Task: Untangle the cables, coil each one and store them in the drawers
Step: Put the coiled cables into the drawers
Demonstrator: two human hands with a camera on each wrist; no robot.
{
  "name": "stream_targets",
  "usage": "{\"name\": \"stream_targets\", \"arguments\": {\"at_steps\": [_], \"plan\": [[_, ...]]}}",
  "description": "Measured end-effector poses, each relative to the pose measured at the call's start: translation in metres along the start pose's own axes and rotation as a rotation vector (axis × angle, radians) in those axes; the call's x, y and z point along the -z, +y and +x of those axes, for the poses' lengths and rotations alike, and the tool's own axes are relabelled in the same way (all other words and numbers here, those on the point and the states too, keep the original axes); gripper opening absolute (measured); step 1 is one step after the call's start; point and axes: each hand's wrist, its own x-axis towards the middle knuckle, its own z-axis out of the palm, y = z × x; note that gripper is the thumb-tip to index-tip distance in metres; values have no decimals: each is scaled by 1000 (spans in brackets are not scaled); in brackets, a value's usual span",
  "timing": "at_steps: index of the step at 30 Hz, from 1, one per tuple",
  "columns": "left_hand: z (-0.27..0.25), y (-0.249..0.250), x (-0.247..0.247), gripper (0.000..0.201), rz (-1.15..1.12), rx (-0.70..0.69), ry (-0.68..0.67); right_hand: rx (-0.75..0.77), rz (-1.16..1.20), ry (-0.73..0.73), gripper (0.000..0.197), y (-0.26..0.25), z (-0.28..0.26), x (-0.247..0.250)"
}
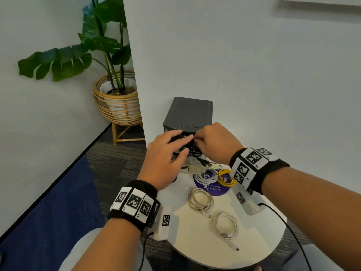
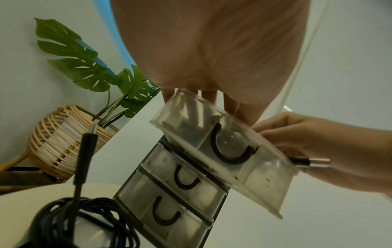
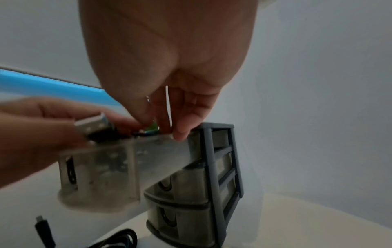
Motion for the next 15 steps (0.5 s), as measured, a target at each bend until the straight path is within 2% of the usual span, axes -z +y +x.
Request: {"name": "stream_targets", "arguments": {"at_steps": [4, 7, 9, 11, 15], "plan": [[-1, -3, -3, 36, 63, 53, -15, 90, 153, 29, 25, 6, -19, 21], [-2, -1, -2, 36, 93, 51, -21, 111, 201, -149, 33, 8, -31, 37], [-2, 2, -3, 37, 111, 51, -31, 98, 210, -252, 29, 7, -36, 40], [-1, 3, -3, 37, 112, 59, -41, 84, 245, -248, 20, 4, -38, 36], [4, 2, 5, 37, 121, 97, -97, 97, 213, -149, 11, -3, -35, 28]]}}
